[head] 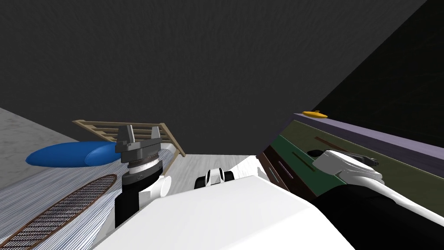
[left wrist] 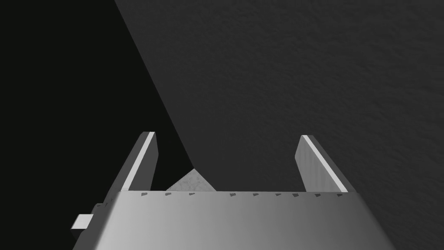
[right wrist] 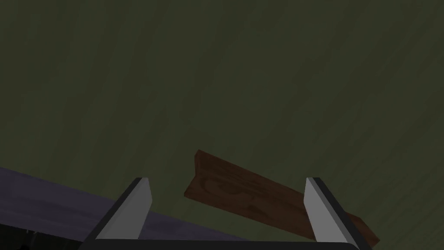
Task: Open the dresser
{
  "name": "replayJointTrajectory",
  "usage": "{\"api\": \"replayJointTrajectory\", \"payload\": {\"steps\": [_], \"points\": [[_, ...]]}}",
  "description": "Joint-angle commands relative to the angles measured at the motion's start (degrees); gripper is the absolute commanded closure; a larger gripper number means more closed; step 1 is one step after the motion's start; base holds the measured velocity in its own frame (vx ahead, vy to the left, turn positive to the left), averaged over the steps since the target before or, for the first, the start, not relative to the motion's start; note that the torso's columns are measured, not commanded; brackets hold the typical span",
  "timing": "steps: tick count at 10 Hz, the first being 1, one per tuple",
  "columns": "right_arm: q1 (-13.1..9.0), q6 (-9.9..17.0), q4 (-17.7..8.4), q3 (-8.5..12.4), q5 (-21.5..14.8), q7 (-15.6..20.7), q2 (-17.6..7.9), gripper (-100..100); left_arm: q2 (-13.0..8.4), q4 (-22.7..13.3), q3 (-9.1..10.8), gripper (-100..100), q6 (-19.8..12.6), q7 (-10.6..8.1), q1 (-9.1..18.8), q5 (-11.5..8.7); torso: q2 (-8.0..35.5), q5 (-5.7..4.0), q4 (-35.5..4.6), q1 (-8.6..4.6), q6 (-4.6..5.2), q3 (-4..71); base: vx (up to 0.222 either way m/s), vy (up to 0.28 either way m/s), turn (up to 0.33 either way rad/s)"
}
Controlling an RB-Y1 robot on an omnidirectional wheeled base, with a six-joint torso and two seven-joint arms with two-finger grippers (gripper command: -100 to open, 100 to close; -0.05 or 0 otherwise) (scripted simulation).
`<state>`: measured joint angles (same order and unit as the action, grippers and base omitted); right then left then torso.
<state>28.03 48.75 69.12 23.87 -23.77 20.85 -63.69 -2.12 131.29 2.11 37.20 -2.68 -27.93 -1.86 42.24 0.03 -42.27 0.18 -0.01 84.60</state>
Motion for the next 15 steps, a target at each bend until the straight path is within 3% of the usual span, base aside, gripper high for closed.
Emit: {"api": "replayJointTrajectory", "payload": {"steps": [1, 9, 10, 12, 15], "points": [[0.04, 0.27, 0.26, 0.03, 0.27, 0.21, -0.07, 100, 0.00, 0.00, 0.00, 0, 0.00, 0.00, 0.00, 0.00, 0.03, 0.04, -0.01, 0.07, 0.01, -0.02, -0.001, 0.078, -0.017], [0.17, 1.47, 1.36, 0.02, 1.01, 0.82, -0.08, 100, 0.02, 0.00, -0.02, 0, 0.00, 0.00, 0.00, 0.00, 0.00, -0.09, 0.00, -0.11, -0.02, -0.03, 0.013, 0.167, 0.007], [0.47, 1.42, 1.54, 0.75, 2.78, 2.08, -1.48, -100, 0.02, 0.01, -0.02, 0, 0.00, 0.00, 0.00, 0.00, -0.05, -0.10, 0.02, -0.03, -0.03, -0.01, 0.014, 0.109, -0.045], [1.00, 1.65, 2.12, 1.77, 5.57, 4.02, -3.42, -100, 0.00, 0.00, 0.00, 0, 0.00, 0.00, 0.00, 0.00, 0.13, -0.04, -0.06, -0.65, 0.07, -0.04, -0.001, -0.008, -0.031], [1.70, 1.95, 2.89, 3.14, 9.29, 6.61, -6.00, -100, 0.00, 0.00, 0.00, 0, 0.00, 0.00, 0.00, 0.00, 0.08, 0.00, -0.03, -0.11, 0.01, -0.05, -0.004, -0.014, -0.040]]}}
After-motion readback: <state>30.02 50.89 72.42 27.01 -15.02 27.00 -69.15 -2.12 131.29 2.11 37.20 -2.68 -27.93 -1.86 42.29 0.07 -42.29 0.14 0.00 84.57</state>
